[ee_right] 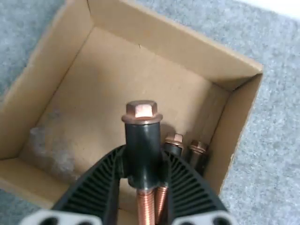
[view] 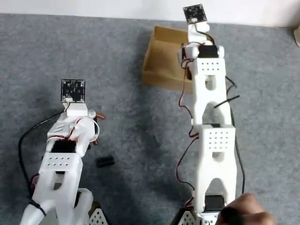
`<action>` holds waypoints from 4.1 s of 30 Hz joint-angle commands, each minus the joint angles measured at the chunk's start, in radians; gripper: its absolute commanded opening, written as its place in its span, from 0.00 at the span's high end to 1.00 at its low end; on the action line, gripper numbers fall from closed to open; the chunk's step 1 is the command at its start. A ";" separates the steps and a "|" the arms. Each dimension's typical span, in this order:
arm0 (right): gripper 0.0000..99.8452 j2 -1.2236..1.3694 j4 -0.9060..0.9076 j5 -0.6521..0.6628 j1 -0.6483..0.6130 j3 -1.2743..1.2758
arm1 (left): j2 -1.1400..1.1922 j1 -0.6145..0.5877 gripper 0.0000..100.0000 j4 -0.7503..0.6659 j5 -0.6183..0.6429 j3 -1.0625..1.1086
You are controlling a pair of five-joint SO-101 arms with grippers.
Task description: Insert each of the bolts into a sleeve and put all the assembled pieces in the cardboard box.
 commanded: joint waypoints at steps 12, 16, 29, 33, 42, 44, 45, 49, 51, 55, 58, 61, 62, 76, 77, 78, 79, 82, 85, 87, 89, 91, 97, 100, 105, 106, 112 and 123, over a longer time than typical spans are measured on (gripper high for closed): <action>0.55 0.077 0.386 0.003 -0.082 -0.410 | 0.002 -0.004 0.99 -0.020 0.008 -0.053; 0.55 0.074 0.536 0.003 -0.127 -0.595 | 0.002 -0.007 0.99 -0.020 0.008 -0.053; 0.55 -0.315 0.544 -0.121 -0.143 -0.593 | 0.002 -0.012 0.99 -0.020 0.008 -0.056; 0.55 -0.483 0.545 -0.124 -0.143 -0.573 | 0.002 -0.013 0.99 -0.020 0.008 -0.056; 0.55 -1.036 0.542 -0.123 -0.225 0.157 | 0.008 -0.051 0.99 -0.018 0.009 -0.082; 0.55 -1.182 0.541 -0.120 -0.255 0.401 | 0.008 -0.050 0.99 -0.018 0.009 -0.088; 0.55 -1.254 0.538 -0.120 -0.269 0.524 | 0.010 -0.050 0.99 -0.009 0.009 -0.102; 0.55 -1.512 0.478 -0.117 -0.351 1.010 | 0.012 -0.085 0.99 0.086 0.011 -0.154; 0.55 -1.632 0.403 -0.115 -0.398 1.250 | 0.012 -0.094 0.99 0.095 0.037 -0.160; 0.55 -1.836 0.183 -0.009 -0.496 1.701 | 0.005 -0.119 0.99 0.095 0.051 -0.162; 0.55 -1.929 0.004 0.061 -0.595 1.979 | 0.004 -0.147 0.99 0.095 0.051 -0.163; 0.55 -1.929 -0.140 0.106 -0.690 2.193 | 0.004 -0.197 0.99 0.095 0.052 -0.185; 0.55 -1.917 -0.186 0.120 -0.717 2.233 | 0.004 -0.217 0.99 0.100 0.054 -0.196; 0.55 -1.379 -0.320 0.150 -0.926 1.945 | -0.085 -0.654 0.99 0.400 0.133 -0.463; 0.55 -1.340 -0.321 0.150 -0.941 1.911 | -0.108 -0.674 0.99 0.400 0.133 -0.463; 0.55 -1.302 -0.335 0.150 -0.952 1.882 | -0.136 -0.691 0.99 0.402 0.133 -0.461; 0.55 -1.267 -0.361 0.150 -0.958 1.856 | -0.163 -0.707 0.99 0.404 0.133 -0.458; 0.55 -1.156 -0.440 0.180 -0.960 1.802 | -0.239 -0.731 0.99 0.405 0.132 -0.441; 0.55 -1.035 -0.469 0.221 -0.961 1.781 | -0.306 -0.731 0.99 0.400 0.130 -0.400; 0.55 -0.966 -0.481 0.226 -0.961 1.774 | -0.340 -0.731 0.99 0.400 0.130 -0.383; 0.55 -0.908 -0.495 0.226 -0.961 1.748 | -0.363 -0.731 0.99 0.400 0.130 -0.377; 0.55 -0.866 -0.495 0.226 -0.961 1.730 | -0.374 -0.731 0.99 0.402 0.130 -0.377; 0.55 -0.774 -0.496 0.221 -0.986 1.673 | -0.377 -0.731 0.99 0.404 0.130 -0.377; 0.55 -0.719 -0.496 0.219 -1.023 1.638 | -0.380 -0.731 0.99 0.404 0.130 -0.377; 0.55 -0.638 -0.492 0.219 -1.029 1.589 | -0.380 -0.731 0.99 0.405 0.130 -0.377; 0.55 -0.638 -0.492 0.219 -1.029 1.581 | -0.380 -0.731 0.99 0.405 0.130 -0.377; 0.75 -0.630 -0.496 0.175 -1.023 1.570 | -0.380 -0.731 0.99 0.405 0.130 -0.377; 0.98 -0.631 -0.541 0.172 -1.013 1.575 | -0.380 -0.731 0.99 0.405 0.130 -0.377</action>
